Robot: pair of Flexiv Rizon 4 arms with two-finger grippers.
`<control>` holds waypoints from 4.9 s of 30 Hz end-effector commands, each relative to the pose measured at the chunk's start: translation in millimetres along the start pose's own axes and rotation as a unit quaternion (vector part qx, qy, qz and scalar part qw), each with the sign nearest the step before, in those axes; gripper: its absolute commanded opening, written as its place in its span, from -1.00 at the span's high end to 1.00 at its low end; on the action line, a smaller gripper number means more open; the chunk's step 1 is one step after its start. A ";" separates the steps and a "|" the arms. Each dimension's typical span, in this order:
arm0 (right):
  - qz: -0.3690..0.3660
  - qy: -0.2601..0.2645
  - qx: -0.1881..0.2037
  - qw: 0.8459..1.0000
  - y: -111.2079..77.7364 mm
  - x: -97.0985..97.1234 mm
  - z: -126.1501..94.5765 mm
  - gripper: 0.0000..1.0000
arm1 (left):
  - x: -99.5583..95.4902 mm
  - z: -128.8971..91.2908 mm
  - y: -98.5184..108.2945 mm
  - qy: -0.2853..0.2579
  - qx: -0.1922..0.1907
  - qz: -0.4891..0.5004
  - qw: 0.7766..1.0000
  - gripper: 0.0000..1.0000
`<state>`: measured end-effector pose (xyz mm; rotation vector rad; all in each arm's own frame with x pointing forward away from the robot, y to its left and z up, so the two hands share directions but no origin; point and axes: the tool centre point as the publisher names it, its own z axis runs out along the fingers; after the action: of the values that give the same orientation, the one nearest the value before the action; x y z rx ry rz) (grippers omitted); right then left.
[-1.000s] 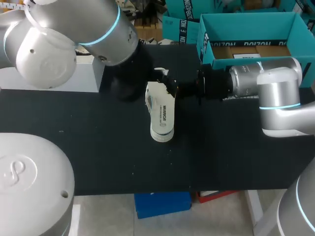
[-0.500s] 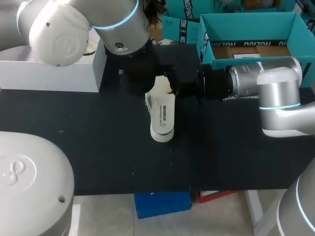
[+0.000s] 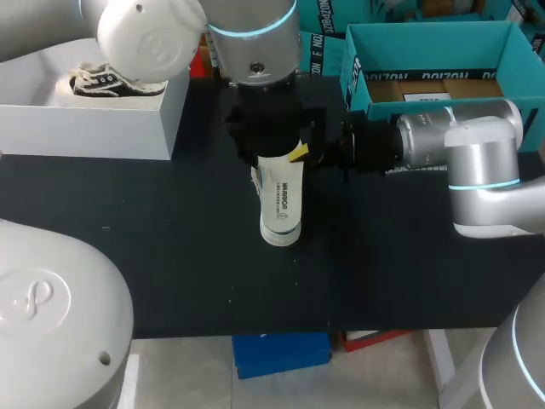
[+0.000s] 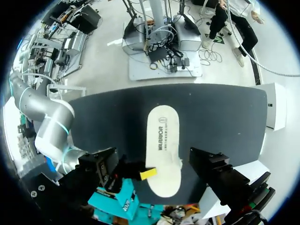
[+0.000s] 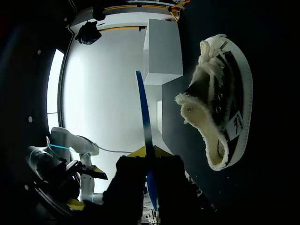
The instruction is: Take the shoe out of the shoebox, open the shoe tongue, remove and reinsert the insole, then place the shoe into the shoebox
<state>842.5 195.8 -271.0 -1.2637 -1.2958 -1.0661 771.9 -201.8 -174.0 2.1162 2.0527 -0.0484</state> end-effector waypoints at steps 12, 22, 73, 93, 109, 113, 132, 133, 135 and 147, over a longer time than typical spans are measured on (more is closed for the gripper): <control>0.000 -0.001 0.000 1.000 0.4 -0.2 1.1 1.00 | -4.0 22.8 55.4 0.009 0.028 -0.002 1.000 -1.00; 0.000 -0.001 0.000 1.000 0.4 -0.2 1.1 1.00 | 1.0 36.5 102.9 0.024 0.032 -0.017 0.999 -1.00; 0.000 -0.001 0.000 1.000 0.4 -0.2 1.1 1.00 | 3.0 11.4 51.6 0.054 -0.020 -0.034 0.998 -1.00; 0.000 -0.001 0.000 1.000 0.4 -0.2 1.1 1.00 | 3.2 6.2 -18.4 0.028 -0.019 -0.034 0.999 -1.00; 0.000 -0.001 0.000 1.000 0.4 -0.2 1.1 1.00 | 7.9 13.3 -40.6 0.017 -0.007 -0.030 0.999 -1.00; 0.000 -0.001 0.000 1.000 0.4 -0.2 1.1 1.00 | 9.7 16.4 -31.1 0.011 -0.004 -0.031 0.999 -1.00; 0.000 -0.001 0.000 1.000 0.4 -0.2 1.1 1.00 | 45.2 25.7 -4.0 -0.212 -0.009 -0.069 0.975 -1.00; 0.000 -0.001 0.000 1.000 0.4 -0.2 1.1 1.00 | 47.5 26.5 -3.1 -0.225 -0.010 -0.069 0.972 -1.00; 0.000 -0.001 0.000 1.000 0.4 -0.2 1.1 1.00 | 51.7 27.9 -1.4 -0.245 -0.010 -0.073 0.967 -1.00; 0.000 -0.001 0.000 1.000 0.4 -0.2 1.1 1.00 | 80.5 39.8 13.4 -0.413 0.031 -0.073 0.907 -1.00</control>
<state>842.7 196.0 -270.9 -1.2637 -1.2969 -1.0645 786.7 -138.9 -215.6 1.8118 1.9698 -0.5446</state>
